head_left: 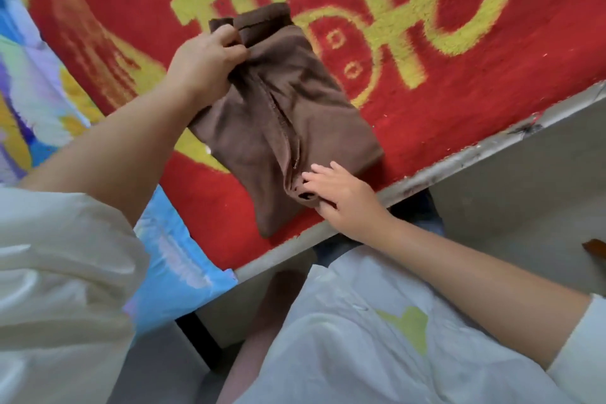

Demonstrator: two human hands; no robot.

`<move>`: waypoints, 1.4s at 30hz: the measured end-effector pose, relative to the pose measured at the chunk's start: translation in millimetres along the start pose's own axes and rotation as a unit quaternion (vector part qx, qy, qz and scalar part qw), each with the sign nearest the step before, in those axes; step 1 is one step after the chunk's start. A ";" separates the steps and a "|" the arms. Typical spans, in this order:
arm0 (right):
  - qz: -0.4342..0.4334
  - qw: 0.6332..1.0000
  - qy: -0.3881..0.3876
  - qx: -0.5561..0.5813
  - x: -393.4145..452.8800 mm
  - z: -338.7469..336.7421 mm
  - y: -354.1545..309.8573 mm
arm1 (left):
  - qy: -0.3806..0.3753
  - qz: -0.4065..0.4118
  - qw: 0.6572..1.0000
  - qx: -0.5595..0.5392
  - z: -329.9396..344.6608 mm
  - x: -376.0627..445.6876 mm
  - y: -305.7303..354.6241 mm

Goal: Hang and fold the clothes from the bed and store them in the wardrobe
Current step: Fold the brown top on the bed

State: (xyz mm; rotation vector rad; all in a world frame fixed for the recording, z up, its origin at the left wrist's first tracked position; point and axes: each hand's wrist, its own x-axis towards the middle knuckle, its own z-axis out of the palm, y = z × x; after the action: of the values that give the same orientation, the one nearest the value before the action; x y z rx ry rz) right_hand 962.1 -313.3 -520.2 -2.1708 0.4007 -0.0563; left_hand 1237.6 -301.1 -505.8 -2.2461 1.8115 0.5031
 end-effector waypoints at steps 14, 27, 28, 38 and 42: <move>-0.048 0.992 -0.087 -0.080 -9.5 107.7 -30.4 | -0.085 -0.190 0.976 -0.071 117.6 -126.2 -19.5; -0.223 0.816 -0.262 -0.464 37.6 -9.2 56.4 | -0.014 0.000 0.995 -0.096 167.5 -183.3 91.3; -0.245 0.801 -0.271 -0.475 43.8 -7.1 59.1 | -0.031 -0.015 0.993 -0.112 165.4 -182.5 95.0; -0.224 0.847 -0.310 -0.369 45.9 -6.9 61.1 | 0.115 -0.128 0.947 -0.269 174.1 -175.6 116.0; -0.215 0.851 -0.395 -0.269 16.9 -22.4 45.3 | 0.077 -0.074 0.932 -0.347 155.0 -205.6 128.5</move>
State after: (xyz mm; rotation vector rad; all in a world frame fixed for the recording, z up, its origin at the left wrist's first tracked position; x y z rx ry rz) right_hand 962.0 -360.7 -544.8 -2.5429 -0.6211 0.7652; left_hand 1054.2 -86.5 -561.6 -2.9156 1.6835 1.1072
